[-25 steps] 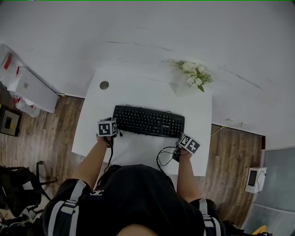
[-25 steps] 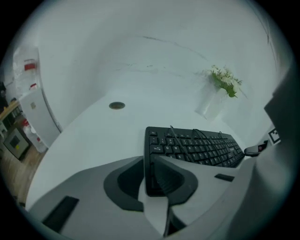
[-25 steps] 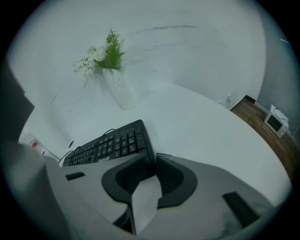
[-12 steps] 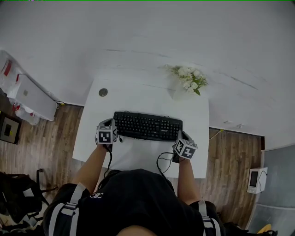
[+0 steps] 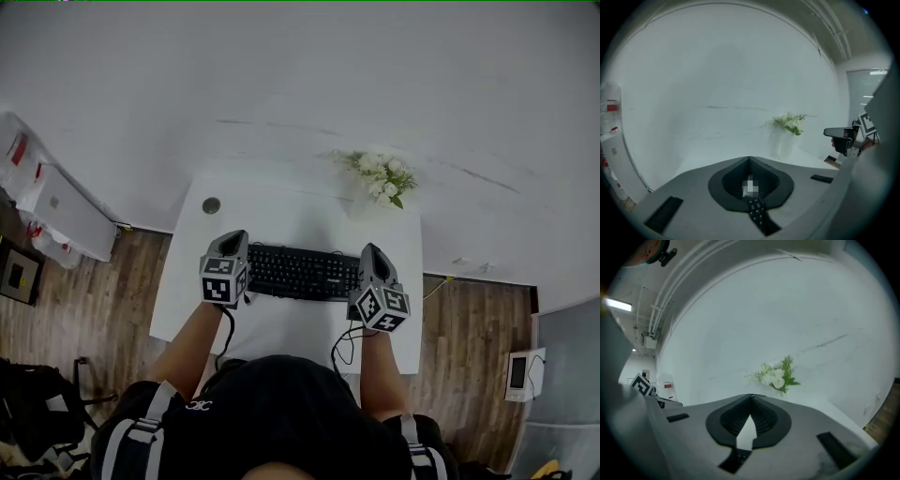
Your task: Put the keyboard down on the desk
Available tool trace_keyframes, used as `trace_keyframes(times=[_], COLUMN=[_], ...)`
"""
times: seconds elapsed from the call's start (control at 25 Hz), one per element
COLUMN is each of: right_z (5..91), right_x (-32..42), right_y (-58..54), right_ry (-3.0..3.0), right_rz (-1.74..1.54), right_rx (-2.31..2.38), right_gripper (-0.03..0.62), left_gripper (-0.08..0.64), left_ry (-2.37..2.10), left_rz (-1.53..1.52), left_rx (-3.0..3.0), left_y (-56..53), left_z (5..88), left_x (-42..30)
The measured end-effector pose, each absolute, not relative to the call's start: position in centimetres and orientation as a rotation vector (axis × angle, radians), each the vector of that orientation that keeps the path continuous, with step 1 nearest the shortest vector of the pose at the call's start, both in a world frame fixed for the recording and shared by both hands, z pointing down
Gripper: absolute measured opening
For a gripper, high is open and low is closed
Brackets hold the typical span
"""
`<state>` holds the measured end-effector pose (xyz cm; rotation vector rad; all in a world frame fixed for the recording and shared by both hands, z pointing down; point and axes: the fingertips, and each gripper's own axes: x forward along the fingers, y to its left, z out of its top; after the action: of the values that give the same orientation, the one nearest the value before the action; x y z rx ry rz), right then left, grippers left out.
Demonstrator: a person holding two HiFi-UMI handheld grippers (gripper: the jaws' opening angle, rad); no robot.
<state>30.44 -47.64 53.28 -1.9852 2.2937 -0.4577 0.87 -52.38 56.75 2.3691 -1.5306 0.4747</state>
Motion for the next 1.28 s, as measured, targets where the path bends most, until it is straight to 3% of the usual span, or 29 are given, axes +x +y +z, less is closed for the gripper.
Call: trace_keyframes(times=[0.32,0.56,1.28], right_z=[43.4,39.0,41.5], right_x=[28.9,27.4,27.8], right_y=[-47.5,-46.6,-46.3], right_ry=[2.276,2.283,2.268], right_rz=[-0.029,0.014,-0.143], right_rx=[-1.993,-1.857,-1.943], right_gripper=[0.003,0.002,0.003], left_gripper=[0.003,0.003,0.003], left_ry=[-1.544,-1.601,-1.550], left_rz=[0.221,0.125,0.148], left_rx=[2.594,2.720,2.621], left_y=[-52.2,-50.9,-50.0], left_z=[45.9,40.6,43.7], left_x=[4.4,5.2,4.9])
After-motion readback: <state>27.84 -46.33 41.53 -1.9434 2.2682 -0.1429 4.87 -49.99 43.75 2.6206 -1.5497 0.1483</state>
